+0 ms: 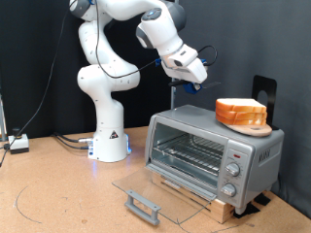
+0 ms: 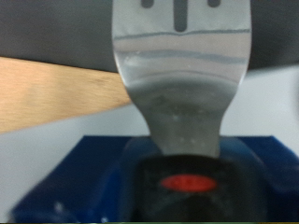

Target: Make a piece of toast with the oven

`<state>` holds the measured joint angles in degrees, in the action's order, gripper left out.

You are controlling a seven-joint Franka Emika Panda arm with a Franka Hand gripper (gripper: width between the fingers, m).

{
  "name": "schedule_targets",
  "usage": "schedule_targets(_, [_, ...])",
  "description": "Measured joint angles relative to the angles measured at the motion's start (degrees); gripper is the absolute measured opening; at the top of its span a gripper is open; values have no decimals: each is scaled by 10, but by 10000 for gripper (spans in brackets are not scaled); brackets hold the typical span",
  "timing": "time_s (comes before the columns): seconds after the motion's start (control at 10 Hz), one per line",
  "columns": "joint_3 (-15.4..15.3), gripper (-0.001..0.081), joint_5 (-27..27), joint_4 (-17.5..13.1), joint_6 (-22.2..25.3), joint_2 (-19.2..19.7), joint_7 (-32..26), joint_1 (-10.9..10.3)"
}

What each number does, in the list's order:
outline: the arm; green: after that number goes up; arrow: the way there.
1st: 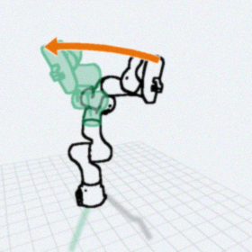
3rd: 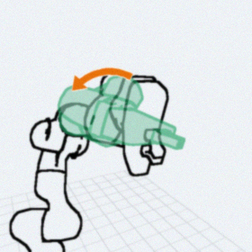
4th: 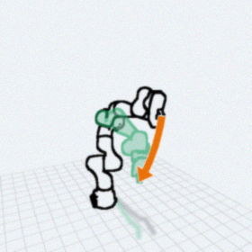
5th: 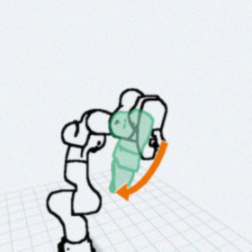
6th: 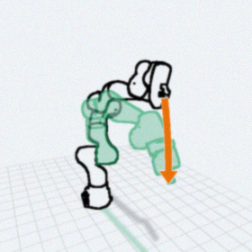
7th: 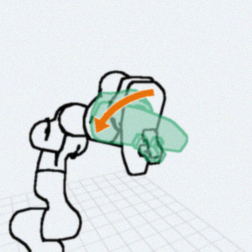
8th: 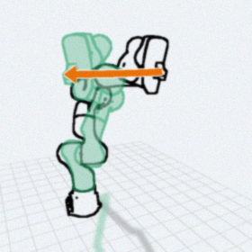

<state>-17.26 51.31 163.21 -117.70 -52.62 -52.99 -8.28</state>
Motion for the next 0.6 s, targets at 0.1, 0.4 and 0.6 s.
schedule_targets(0.1, [-4, 395, 5, 4, -35, -6, 18, 12])
schedule_targets(0.4, [0, 395, 7, 18, -76, -43, 65, 61])
schedule_targets(0.6, [8, 395, -15, 19, -62, -66, 104, 98])
